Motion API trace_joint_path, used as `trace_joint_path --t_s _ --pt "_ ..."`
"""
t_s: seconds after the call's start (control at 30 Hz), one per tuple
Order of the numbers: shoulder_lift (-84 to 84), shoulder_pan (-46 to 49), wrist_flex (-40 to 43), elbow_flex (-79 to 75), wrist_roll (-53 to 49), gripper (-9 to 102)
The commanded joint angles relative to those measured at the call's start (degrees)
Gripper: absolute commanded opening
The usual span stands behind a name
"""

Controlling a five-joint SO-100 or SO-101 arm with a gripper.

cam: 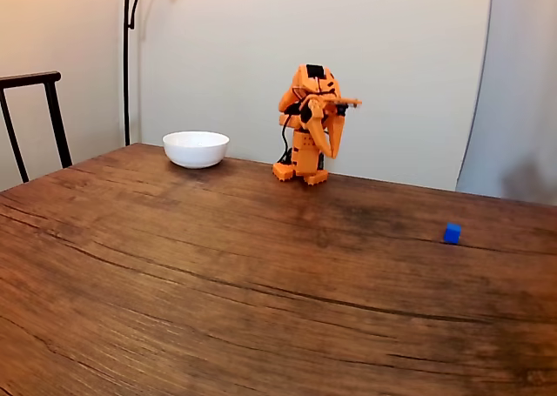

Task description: Grasp the cube and drop it in the bowl

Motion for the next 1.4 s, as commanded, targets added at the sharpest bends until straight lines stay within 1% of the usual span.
trace_joint_path --t_s 0.0,0.1,0.3,0.43,0.53,0.7,0.83,1.03,1.37 --pt "-0.35 -0.44 -0.09 -4.48 0.7 -1" --pt "-0.44 -0.79 -0.53 -7.12 0.97 0" --pt "-2.29 -0.18 -7.56 -9.4 5.01 0" --pt "-12.39 -1.23 -12.74 -9.93 5.45 0" --pt "-22.15 -3.52 -15.73 -13.89 7.56 0" --pt "-36.56 -6.24 -15.82 -21.8 9.58 0" --pt "-44.03 -8.79 -16.88 -25.66 9.58 0" --pt "-51.06 -13.62 -29.18 -25.22 8.88 0" --pt "-64.34 -19.25 -43.24 -26.28 6.15 0"
